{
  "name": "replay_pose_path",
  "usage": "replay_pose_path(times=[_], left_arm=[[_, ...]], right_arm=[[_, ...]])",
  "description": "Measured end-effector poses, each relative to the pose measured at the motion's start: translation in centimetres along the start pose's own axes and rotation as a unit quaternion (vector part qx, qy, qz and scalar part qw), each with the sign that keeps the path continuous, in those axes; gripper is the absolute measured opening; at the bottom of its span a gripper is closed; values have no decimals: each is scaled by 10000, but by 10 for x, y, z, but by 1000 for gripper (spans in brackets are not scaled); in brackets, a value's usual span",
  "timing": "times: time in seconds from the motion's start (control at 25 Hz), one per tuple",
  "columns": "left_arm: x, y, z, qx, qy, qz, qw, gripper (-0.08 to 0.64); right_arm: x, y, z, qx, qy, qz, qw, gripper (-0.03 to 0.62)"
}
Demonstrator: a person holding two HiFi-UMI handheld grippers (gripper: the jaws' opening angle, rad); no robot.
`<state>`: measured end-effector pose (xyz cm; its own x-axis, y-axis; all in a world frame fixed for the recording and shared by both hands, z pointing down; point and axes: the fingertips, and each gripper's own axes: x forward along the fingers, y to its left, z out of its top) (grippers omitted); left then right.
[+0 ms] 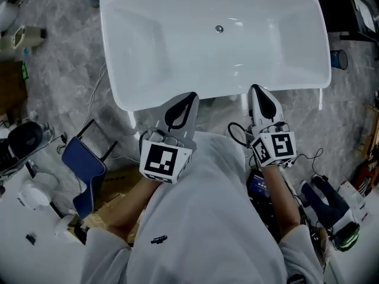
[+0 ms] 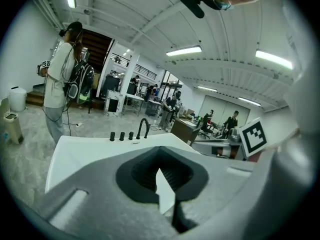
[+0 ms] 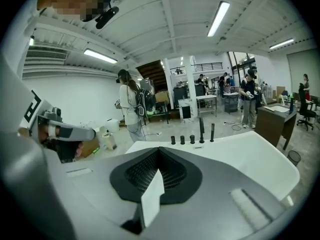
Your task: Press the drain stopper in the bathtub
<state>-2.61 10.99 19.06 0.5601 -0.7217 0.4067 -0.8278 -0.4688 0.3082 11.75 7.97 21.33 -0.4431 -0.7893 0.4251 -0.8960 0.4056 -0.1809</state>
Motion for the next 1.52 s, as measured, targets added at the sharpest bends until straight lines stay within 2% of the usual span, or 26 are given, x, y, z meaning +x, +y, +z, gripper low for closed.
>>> replay_pose_path(times=[0.16, 0.36, 0.48, 0.68, 0.84, 1.08, 1.28, 1.4, 1.52], left_arm=[[32, 14, 0, -384, 9, 545, 9978, 0], [85, 24, 3, -710, -22, 1192, 9903, 0], [122, 32, 1, -862, -92, 1441, 9858, 0], [187, 55, -29, -1094, -86, 1784, 9778, 0], [231, 77, -58, -1137, -249, 1785, 9770, 0], [307, 90, -120, -1116, -4, 1532, 9819, 0], [331, 82, -171, -1116, 258, 1168, 9865, 0], [345, 86, -196, -1148, 259, 1075, 9872, 0], [362, 98, -224, -1138, 330, 1030, 9876, 0]], right_arm=[[49, -34, -4, -270, 358, 518, 9977, 3], [111, -88, -21, -522, 649, 1061, 9909, 3], [158, -124, -35, -670, 765, 1289, 9864, 3], [225, -169, -80, -629, 1058, 1627, 9790, 3], [269, -179, -124, -712, 1173, 1775, 9745, 3], [334, -205, -193, -616, 1389, 2239, 9627, 2], [366, -210, -239, -1127, 1451, 2451, 9519, 3], [393, -224, -270, -1264, 1650, 2405, 9481, 3], [425, -239, -302, -1245, 1812, 2237, 9495, 3]])
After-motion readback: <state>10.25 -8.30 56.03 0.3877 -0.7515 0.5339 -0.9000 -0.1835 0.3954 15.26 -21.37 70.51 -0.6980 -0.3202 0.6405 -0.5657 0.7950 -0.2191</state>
